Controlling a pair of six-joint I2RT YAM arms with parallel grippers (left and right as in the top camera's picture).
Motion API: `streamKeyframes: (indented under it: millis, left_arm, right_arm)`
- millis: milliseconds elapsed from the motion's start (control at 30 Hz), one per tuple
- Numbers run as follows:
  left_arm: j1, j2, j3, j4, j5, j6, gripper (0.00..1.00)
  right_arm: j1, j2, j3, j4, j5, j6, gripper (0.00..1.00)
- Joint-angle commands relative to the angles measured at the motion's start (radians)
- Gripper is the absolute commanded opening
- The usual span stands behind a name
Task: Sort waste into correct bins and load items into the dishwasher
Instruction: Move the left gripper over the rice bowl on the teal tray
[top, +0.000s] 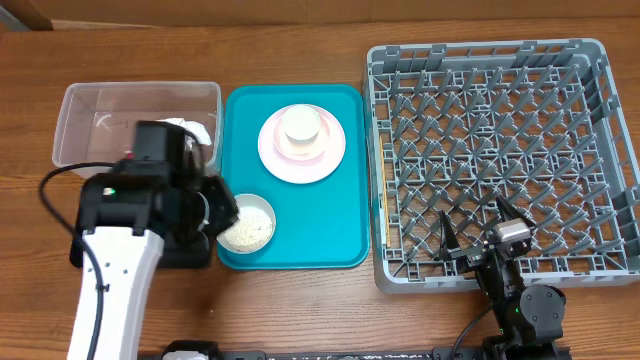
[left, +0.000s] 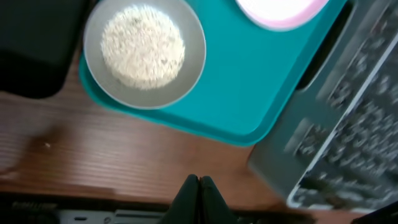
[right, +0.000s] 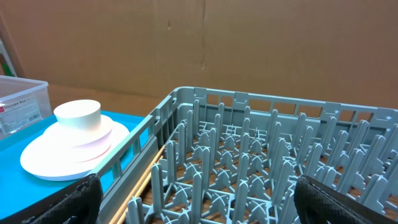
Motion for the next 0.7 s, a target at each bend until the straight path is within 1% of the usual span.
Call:
streamKeyframes:
  millis: [0,100,200,433,567,667]
  left_arm:
    - [-0.088,0.004,-0.026,0.000,-0.048,0.044,0.04]
    - [-0.175,0.004,-0.033,0.026,-0.057,0.044,0.04]
    - [-0.261,0.004,-0.033,0.055,-0.121,0.034,0.04]
    - [-0.445,0.024,-0.033,0.072,-0.275,-0.082,0.04]
    - [-0.523,0.055,-0.034,0.073,-0.327,-0.092,0.04]
    - [-0.558,0.088,-0.034,0.076,-0.353,-0.092,0.04]
  right_arm:
    - [-0.004,-0.012,-0.010,0.005,-0.006,0.000,1.00]
    - [-0.004,-0.012,-0.010,0.005,-0.006,0.000,1.00]
    - [-0.004,-0.011,-0.010,0.005,-0.006,0.000,1.00]
    - [-0.004,-0.011,-0.010,0.005,-0.006,0.000,1.00]
    - [-0.004,-0.012,-0.010,0.005,-0.006,0.000,1.00]
    - [-0.004,-0.012,-0.010,0.005,-0.006,0.000,1.00]
